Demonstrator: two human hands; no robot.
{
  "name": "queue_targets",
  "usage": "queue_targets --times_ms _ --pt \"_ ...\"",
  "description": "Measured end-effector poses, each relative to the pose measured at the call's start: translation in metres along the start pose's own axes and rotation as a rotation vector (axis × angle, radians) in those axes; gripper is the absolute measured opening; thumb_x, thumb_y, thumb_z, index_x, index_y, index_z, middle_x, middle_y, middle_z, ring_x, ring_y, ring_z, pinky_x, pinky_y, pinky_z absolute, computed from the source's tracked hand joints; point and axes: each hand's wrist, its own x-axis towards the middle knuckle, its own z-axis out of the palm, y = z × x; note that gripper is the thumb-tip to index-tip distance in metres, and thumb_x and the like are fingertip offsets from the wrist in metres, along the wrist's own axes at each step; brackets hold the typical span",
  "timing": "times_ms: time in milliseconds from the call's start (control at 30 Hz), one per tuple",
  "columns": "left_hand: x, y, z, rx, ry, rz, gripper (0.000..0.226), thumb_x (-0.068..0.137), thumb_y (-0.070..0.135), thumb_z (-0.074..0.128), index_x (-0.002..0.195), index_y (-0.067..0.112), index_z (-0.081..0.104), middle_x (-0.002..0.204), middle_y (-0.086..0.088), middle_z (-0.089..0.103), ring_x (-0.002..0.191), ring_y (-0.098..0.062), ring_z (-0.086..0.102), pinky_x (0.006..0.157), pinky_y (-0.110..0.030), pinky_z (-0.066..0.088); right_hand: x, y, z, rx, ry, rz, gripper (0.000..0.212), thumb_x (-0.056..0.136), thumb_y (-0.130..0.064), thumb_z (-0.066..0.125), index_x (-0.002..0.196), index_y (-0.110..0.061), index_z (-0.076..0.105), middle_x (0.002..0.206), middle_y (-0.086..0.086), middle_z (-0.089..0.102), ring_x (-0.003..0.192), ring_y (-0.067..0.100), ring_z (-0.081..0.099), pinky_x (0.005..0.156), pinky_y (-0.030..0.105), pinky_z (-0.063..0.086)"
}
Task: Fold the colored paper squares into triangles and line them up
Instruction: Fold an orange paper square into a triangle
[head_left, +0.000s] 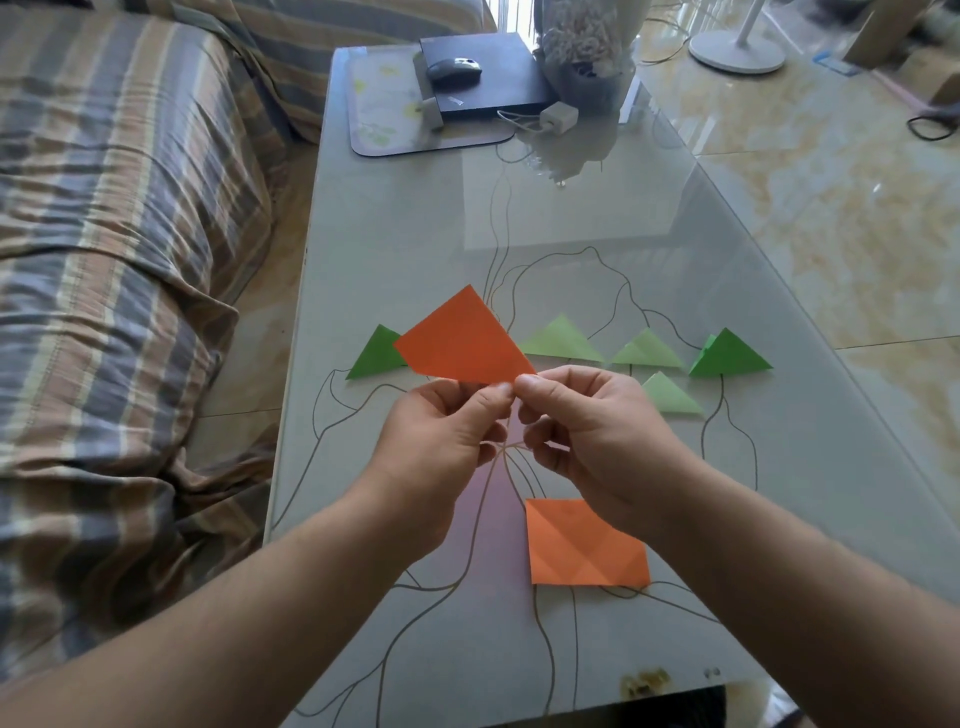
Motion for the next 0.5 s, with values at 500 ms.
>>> queue_targets --times_ms 500 --pt "0.0066 0.0083 -0.0079 -0.205 0.079 -0.096 0.010 0.090 0.023 0.076 0.089 0.017 0.068 0.073 0.004 0.068 0.074 -0.016 0.058 0.074 -0.034 0.051 0.0031 -0.0043 -0.0011 -0.075 0.101 -0.069 0.016 0.095 -0.018 0.072 0.081 -0.013 0.068 0.070 0.003 0.066 0.061 0.018 0.059 0.062 0.031 0.051"
